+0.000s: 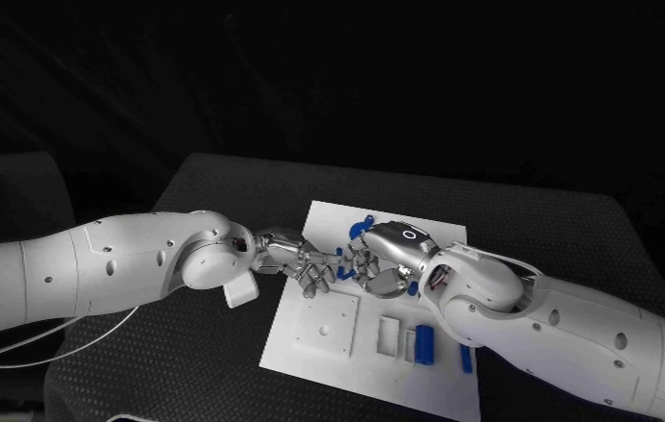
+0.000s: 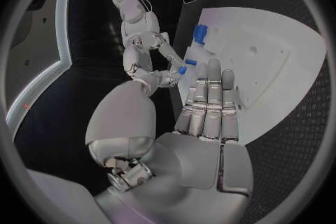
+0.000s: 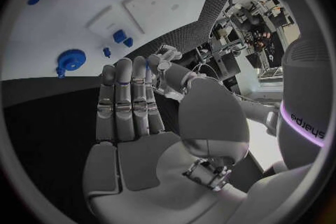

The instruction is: Assemble the parts on the task board

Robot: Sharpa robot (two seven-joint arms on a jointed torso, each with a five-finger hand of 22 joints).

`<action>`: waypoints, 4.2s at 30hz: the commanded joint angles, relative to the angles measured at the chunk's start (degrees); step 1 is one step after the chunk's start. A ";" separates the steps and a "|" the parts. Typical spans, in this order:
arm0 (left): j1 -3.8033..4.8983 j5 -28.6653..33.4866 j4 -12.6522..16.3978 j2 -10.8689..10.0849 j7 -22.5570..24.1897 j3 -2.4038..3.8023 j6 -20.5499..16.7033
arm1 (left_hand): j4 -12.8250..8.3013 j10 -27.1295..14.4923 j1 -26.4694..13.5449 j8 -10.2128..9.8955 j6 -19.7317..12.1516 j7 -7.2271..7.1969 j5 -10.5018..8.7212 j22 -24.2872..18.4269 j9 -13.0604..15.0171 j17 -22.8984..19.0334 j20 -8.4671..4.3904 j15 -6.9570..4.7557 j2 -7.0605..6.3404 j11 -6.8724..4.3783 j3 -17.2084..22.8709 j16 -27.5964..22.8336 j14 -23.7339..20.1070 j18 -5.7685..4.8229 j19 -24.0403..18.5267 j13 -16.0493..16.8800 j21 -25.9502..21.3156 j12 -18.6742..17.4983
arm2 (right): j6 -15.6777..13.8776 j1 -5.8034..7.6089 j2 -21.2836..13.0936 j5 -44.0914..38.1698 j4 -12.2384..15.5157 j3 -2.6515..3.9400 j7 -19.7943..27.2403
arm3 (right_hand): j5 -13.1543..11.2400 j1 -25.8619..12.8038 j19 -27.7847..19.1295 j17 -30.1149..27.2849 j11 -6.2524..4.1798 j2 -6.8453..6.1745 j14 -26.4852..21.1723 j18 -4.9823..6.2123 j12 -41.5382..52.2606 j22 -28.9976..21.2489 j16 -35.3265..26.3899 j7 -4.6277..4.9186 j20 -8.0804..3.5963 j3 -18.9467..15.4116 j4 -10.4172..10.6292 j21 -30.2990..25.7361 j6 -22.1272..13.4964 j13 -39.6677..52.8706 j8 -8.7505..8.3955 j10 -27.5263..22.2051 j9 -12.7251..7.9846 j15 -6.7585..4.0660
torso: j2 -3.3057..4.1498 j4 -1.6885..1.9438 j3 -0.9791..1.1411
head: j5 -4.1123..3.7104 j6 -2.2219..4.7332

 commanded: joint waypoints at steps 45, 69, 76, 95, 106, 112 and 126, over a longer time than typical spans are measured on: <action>-0.11 1.17 1.06 0.79 1.52 0.02 -1.39 | -3.09 0.97 20.47 0.58 1.45 -0.82 -0.22 1.07 -0.35 1.80 -0.03 -0.29 9.86 -0.98 -10.16 -1.62 0.05 -0.38 -0.31 -0.15 -1.53 0.54 | 0.39 -0.01 0.90 -0.85 0.31 0.20 0.17 | -0.27 0.05 0.41 0.22 -0.14 -0.76 0.55 0.77 -0.19 1.26 -0.46 -0.13 -0.05 0.39 0.17 0.52 0.43 0.26 0.34 0.58 0.27 0.01 | -0.01 -0.08 -0.06 | 0.15 -0.58; -0.21 -4.89 1.78 0.86 1.25 0.02 -4.24 | -7.90 7.11 25.49 2.81 7.52 -2.06 4.43 1.05 1.18 3.18 -0.96 -1.35 12.76 -2.36 -10.34 -0.50 2.06 -1.12 1.06 1.41 -2.38 3.38 | -0.06 -0.01 1.01 0.93 0.56 0.20 0.79 | -0.27 0.08 0.17 0.31 -0.01 -1.00 0.41 0.77 -0.60 1.20 -0.85 -0.03 0.00 0.64 0.35 0.48 0.15 0.35 0.14 0.31 0.36 0.09 | 0.02 -0.07 -0.06 | 0.28 -0.92; -0.25 -6.07 2.02 0.66 0.84 0.02 -6.26 | -11.39 8.35 22.57 3.63 8.70 -2.66 9.45 1.20 4.11 4.47 -1.79 -2.02 12.34 -2.95 -8.80 1.72 2.44 -1.62 2.01 3.04 -2.28 4.31 | 0.13 -0.01 0.76 1.59 0.80 0.19 1.00 | -0.21 0.14 -0.36 0.23 0.24 -1.69 0.09 0.73 -1.25 1.14 -1.52 0.17 0.19 0.87 0.52 0.27 -0.30 0.29 -0.23 -0.14 0.37 0.34 | 0.03 -0.07 -0.08 | 0.33 -0.97; -0.25 -10.20 2.42 0.37 2.03 0.03 -7.16 | -28.26 8.14 3.54 1.81 9.43 -2.89 10.94 1.32 12.10 4.46 -2.19 -2.34 13.69 -3.18 4.41 4.31 2.34 -2.03 2.94 8.01 -0.62 5.05 | -1.56 0.48 -1.67 27.19 -2.01 0.19 3.49 | 2.02 2.27 -11.19 -6.14 6.73 -4.80 -8.62 -1.71 -10.17 1.29 -10.95 4.20 2.44 0.19 0.14 -5.25 -8.92 -10.23 -5.53 -11.96 -2.85 5.69 | 0.00 0.05 -0.11 | 0.35 -1.11; -0.25 -19.56 3.06 0.35 5.99 0.03 -8.89 | -28.60 8.10 3.09 1.64 9.40 -2.87 10.58 1.32 12.36 4.43 -2.22 -2.35 13.78 -3.14 4.81 4.39 2.37 -1.98 3.05 8.17 -0.45 5.03 | 8.87 2.04 -1.17 55.75 -7.49 0.17 2.49 | 2.43 2.20 -10.75 -7.39 7.08 -1.38 -8.08 -1.48 -9.84 1.26 -10.96 4.36 2.56 -0.82 -1.79 -5.13 -8.84 -14.90 -5.09 -11.31 -3.26 5.69 | -0.01 0.01 -0.09 | 0.18 -0.99; -0.27 -30.45 3.78 0.40 10.08 0.03 -12.14 | -28.77 8.13 2.93 1.55 9.43 -2.87 10.30 1.32 12.52 4.42 -2.26 -2.39 13.68 -3.12 5.08 4.48 2.48 -1.92 3.18 8.28 -0.30 5.05 | 12.42 2.31 -1.07 66.46 -8.15 0.16 -2.07 | 2.58 -0.10 -10.00 -7.78 6.80 0.14 -7.43 -1.16 -9.66 1.23 -10.57 4.15 2.61 -2.68 -1.68 -5.04 -8.35 -16.94 -4.67 -10.11 -3.47 5.41 | 0.00 -0.03 -0.10 | -0.09 -0.88; -0.36 -38.00 5.19 0.41 14.02 0.04 -18.17 | -28.66 8.36 2.97 1.35 9.71 -2.94 10.16 1.32 12.87 4.41 -2.34 -2.52 12.93 -3.11 5.98 4.73 2.82 -1.84 3.37 8.54 0.01 5.12 | 16.05 2.96 0.24 74.96 -7.17 0.03 -13.80 | 1.74 -5.76 -6.98 -8.23 5.74 1.23 -4.71 0.23 -8.88 1.16 -8.88 3.25 2.57 -9.28 -0.03 -4.44 -6.62 -20.71 -3.54 -6.81 -3.78 4.08 | -0.03 0.07 -0.10 | -0.83 -1.00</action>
